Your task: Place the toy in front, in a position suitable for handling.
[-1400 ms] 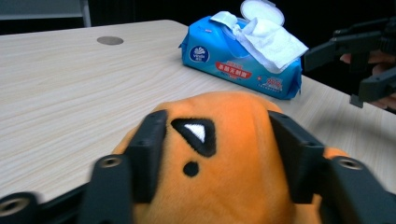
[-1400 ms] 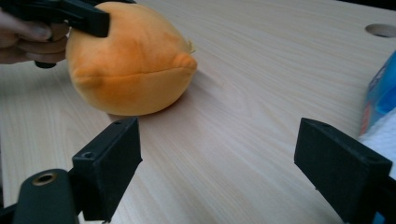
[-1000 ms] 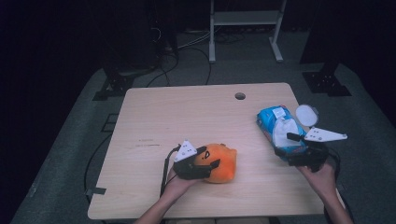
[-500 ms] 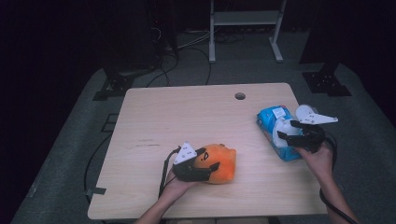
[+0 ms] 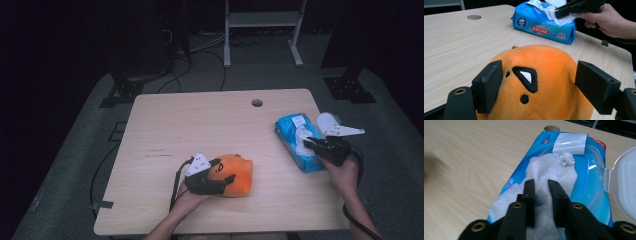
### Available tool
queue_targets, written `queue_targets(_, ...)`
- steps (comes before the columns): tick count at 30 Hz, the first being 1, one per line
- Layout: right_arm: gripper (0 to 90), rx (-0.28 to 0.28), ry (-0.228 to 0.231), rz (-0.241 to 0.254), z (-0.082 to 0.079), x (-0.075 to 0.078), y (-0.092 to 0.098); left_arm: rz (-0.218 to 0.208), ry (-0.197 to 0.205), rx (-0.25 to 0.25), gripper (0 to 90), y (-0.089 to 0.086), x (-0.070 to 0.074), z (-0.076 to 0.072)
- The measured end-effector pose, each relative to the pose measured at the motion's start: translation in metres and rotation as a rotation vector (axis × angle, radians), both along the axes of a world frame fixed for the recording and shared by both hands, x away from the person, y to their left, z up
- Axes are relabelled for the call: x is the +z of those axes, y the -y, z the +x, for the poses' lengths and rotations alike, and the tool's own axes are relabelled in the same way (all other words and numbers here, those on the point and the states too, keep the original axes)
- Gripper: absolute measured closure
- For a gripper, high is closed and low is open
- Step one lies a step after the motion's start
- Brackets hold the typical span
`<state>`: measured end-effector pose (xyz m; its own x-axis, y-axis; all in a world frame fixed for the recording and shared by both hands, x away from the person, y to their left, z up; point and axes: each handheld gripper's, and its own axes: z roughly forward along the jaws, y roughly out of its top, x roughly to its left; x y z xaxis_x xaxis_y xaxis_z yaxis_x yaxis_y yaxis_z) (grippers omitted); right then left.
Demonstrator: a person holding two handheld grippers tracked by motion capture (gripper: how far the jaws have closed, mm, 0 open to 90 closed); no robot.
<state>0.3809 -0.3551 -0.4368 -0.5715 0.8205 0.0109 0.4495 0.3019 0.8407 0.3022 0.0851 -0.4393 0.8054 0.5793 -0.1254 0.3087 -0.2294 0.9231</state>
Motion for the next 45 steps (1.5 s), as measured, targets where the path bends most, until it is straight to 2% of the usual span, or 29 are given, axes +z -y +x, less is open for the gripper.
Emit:
queue_targets(2,84.4,-0.003,0.004,0.001,-0.001,0.002,0.001,0.000,0.000,-0.002,21.9,0.000,0.000,0.000)
queue_targets(4,85.5,0.003,-0.004,0.015,-0.001,0.003,0.002,0.001,0.001,-0.003,21.7,0.000,0.000,0.000)
queue_targets(8,86.1,0.005,-0.006,0.032,-0.002,0.007,0.002,0.000,0.001,-0.006,21.5,0.000,0.000,0.000)
queue_targets(18,87.0,0.040,0.029,0.104,-0.008,0.022,0.002,0.000,0.003,-0.009,20.3,0.000,0.000,0.001)
queue_targets(23,87.2,0.076,0.063,0.158,-0.015,0.037,0.001,-0.003,0.001,-0.009,19.5,0.000,0.000,0.002)
queue_targets(27,87.2,0.110,0.093,0.157,-0.022,0.054,-0.003,-0.004,0.003,-0.014,18.9,-0.001,0.001,0.003)
queue_targets(33,87.1,0.215,0.144,0.209,-0.043,0.079,-0.018,-0.022,0.005,-0.016,17.6,-0.004,0.004,0.005)
queue_targets(37,87.0,0.289,0.162,0.218,-0.059,0.094,-0.031,-0.036,0.035,-0.024,17.5,-0.007,0.010,0.004)
queue_targets(41,86.9,0.388,0.152,0.239,-0.078,0.106,-0.049,-0.049,0.069,-0.037,17.9,-0.013,0.020,0.004)
queue_targets(45,86.7,0.492,0.132,0.265,-0.094,0.116,-0.068,-0.042,0.078,-0.046,25.4,-0.023,0.025,0.010)
